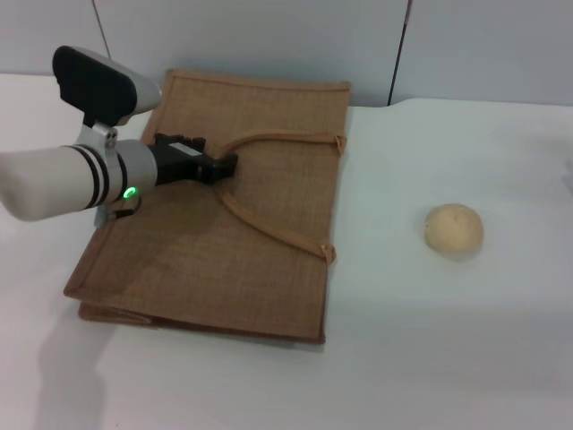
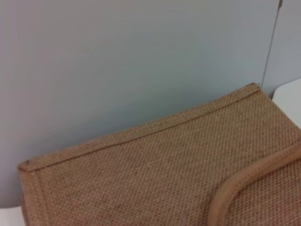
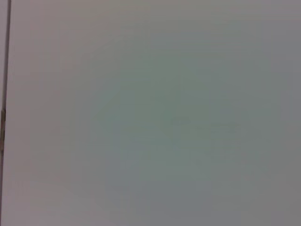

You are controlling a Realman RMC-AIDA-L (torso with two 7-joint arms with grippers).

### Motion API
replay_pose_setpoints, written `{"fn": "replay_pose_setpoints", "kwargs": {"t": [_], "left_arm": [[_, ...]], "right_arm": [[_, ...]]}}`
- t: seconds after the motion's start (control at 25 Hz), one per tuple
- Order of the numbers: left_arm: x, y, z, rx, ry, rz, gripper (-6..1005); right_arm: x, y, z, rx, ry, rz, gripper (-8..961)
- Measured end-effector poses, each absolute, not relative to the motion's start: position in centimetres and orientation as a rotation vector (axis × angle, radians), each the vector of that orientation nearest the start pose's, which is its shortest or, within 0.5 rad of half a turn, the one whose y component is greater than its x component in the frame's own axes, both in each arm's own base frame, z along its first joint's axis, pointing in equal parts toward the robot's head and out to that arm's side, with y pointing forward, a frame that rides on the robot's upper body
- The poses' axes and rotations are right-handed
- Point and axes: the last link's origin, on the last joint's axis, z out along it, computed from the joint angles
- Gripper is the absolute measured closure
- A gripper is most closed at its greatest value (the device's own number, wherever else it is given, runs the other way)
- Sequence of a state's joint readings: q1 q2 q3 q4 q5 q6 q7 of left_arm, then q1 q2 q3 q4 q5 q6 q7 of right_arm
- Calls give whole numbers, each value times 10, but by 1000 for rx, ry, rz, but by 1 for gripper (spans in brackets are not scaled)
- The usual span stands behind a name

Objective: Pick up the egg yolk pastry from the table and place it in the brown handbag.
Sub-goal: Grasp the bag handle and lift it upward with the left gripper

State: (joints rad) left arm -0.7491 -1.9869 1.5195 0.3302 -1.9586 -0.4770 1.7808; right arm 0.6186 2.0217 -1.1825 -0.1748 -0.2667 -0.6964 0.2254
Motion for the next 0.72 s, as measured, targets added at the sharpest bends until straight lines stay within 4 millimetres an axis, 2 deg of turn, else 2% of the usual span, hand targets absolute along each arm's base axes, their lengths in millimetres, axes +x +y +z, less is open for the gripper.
{"fn": "replay_pose_setpoints", "kwargs": {"t": [0.12,0.56,0.72], "left_arm": [[-268,440,-40,-2209,-767,-218,370],[-266,440,-46,-2202,-773,-209,374],[-265,440,-45,-2200,-776,-212,498]], "right_arm": [[337,414,27,-1650,602,388,132],[336,414,27,-1646,608,393,133],[336,415,27,-1645,609,395,133]]}}
